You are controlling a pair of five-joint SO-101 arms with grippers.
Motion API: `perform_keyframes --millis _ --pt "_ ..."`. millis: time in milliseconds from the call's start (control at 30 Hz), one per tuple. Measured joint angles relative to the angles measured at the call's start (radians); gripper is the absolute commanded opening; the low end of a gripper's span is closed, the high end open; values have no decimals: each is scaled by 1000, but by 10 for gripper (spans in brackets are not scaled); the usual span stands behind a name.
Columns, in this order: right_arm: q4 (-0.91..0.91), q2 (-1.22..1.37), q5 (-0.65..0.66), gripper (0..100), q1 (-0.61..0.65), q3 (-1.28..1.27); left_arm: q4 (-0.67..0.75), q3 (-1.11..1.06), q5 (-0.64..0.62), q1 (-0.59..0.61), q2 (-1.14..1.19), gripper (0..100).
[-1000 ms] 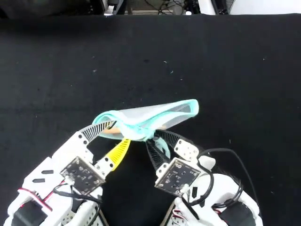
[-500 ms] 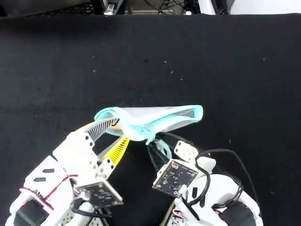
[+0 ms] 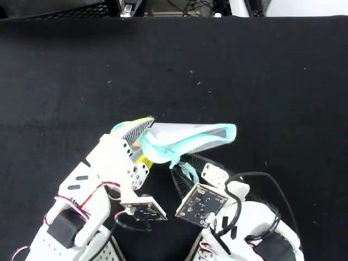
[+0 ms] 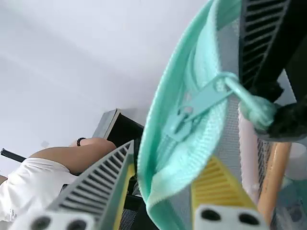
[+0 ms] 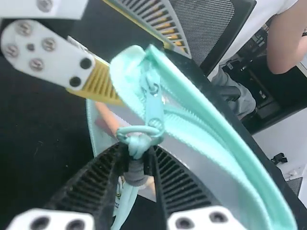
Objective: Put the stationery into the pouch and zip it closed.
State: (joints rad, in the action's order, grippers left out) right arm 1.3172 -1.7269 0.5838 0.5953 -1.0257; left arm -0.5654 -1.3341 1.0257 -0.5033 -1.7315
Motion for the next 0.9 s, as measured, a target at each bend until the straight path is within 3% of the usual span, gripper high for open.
perform_keyframes --millis 133,333,567,733,900 --pt "0 0 0 13 0 0 -26 41 -2 0 2 33" --pt "0 0 0 13 0 23 -272 155 -48 -2 2 30" --pt "5 0 0 13 0 60 -299 158 -123 -2 -5 30" --pt "-12 0 -8 13 0 74 -423 187 -269 -2 -12 30" --pt "-115 17 -117 13 0 92 -612 315 -442 -9 -14 30"
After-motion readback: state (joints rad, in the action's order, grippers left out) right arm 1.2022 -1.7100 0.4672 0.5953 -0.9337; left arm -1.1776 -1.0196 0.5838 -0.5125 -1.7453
